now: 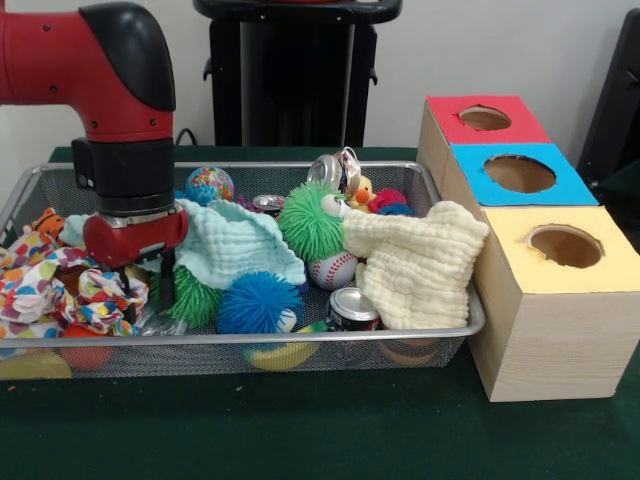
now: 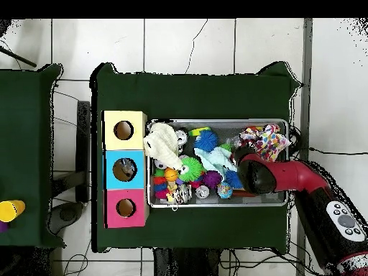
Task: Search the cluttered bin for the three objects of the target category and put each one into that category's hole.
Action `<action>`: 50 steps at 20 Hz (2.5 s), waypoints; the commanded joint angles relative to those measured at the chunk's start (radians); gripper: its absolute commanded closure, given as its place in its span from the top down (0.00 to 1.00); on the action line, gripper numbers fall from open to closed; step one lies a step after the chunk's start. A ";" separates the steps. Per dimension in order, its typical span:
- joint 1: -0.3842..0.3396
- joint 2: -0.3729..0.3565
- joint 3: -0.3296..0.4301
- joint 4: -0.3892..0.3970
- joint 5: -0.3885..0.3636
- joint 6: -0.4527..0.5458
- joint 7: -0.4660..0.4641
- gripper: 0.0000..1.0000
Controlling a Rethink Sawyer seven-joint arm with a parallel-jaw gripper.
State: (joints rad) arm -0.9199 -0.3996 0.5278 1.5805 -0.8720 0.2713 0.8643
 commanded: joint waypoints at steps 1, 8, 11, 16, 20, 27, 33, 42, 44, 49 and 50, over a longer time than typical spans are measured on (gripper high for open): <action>-0.042 0.101 -0.023 -0.002 -0.019 0.009 0.056 1.00; -0.044 0.113 -0.026 -0.003 -0.018 -0.003 0.067 1.00; -0.033 0.111 -0.041 -0.005 -0.023 -0.011 0.076 1.00; -0.035 0.124 -0.046 -0.011 -0.027 -0.012 0.074 1.00; -0.023 0.114 -0.056 -0.011 -0.028 -0.003 0.077 1.00; -0.049 0.124 -0.032 -0.001 -0.024 -0.013 0.063 1.00; -0.070 0.134 -0.014 0.005 -0.012 -0.003 0.047 1.00; -0.078 0.134 -0.003 0.009 -0.021 0.007 0.014 1.00; -0.080 0.131 -0.002 0.012 -0.018 0.010 0.015 1.00; -0.080 0.135 -0.002 0.008 -0.019 0.010 0.014 1.00; -0.080 0.134 -0.001 0.008 -0.017 0.011 0.017 1.00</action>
State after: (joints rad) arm -0.9666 -0.3715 0.5472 1.5813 -0.8536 0.2310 0.8643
